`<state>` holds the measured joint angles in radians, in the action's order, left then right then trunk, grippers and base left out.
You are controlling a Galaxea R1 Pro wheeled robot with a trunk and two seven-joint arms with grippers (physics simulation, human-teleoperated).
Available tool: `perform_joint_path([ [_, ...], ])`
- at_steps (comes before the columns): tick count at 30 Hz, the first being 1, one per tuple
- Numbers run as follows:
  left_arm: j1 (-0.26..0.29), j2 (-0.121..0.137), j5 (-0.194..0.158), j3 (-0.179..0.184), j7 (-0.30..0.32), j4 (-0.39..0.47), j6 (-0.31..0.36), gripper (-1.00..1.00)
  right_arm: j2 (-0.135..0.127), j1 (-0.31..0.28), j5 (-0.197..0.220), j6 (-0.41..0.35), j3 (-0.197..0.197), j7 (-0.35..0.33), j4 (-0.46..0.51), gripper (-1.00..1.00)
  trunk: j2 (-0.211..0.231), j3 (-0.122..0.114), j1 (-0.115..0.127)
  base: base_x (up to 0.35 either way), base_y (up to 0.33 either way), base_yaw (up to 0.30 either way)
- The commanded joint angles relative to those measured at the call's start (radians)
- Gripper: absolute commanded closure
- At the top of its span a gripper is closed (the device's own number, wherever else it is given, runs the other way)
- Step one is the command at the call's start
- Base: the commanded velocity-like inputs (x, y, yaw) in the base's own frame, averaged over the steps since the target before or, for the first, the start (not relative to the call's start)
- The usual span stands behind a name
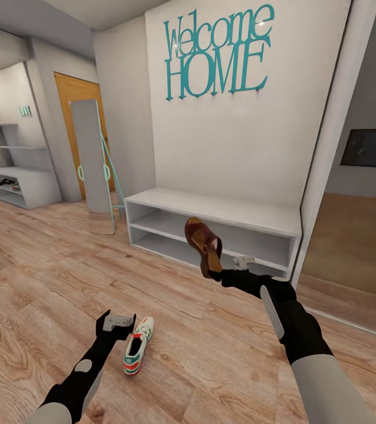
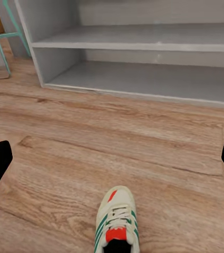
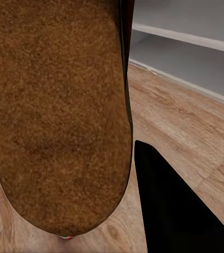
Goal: Pick up the two gym shoes and the two sandals from the corridor floor and place them onto the hallstand (shoe rack) in the corridor, making sure they are on the rack and not on the floor. Arrange them so the two gym shoes are next to each other and the two sandals are next to each other.
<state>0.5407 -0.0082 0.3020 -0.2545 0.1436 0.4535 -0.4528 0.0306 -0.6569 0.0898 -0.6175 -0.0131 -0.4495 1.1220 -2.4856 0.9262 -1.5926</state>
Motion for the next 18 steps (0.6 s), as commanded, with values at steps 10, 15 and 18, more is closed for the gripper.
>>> perform_joint_path([
  [10, 0.001, -0.002, 0.005, -0.006, 0.010, 0.000, -0.009, -1.00, 0.000, -0.001, 0.033, -0.010, 0.065, 0.005, 0.001, 1.00, 0.000, 0.002, 0.000, 0.000, 0.000, 0.000],
  [15, 0.001, -0.002, 0.005, -0.005, 0.010, 0.001, -0.010, -1.00, -0.002, -0.001, 0.101, -0.010, 0.109, 0.006, 0.001, 1.00, 0.000, 0.007, 0.000, 0.000, 0.000, 0.000],
  [18, 0.001, -0.003, 0.005, -0.005, 0.010, 0.001, -0.010, -1.00, -0.004, -0.001, 0.131, -0.010, 0.115, 0.006, 0.001, 1.00, -0.015, 0.022, -0.008, 0.000, 0.000, 0.000],
])
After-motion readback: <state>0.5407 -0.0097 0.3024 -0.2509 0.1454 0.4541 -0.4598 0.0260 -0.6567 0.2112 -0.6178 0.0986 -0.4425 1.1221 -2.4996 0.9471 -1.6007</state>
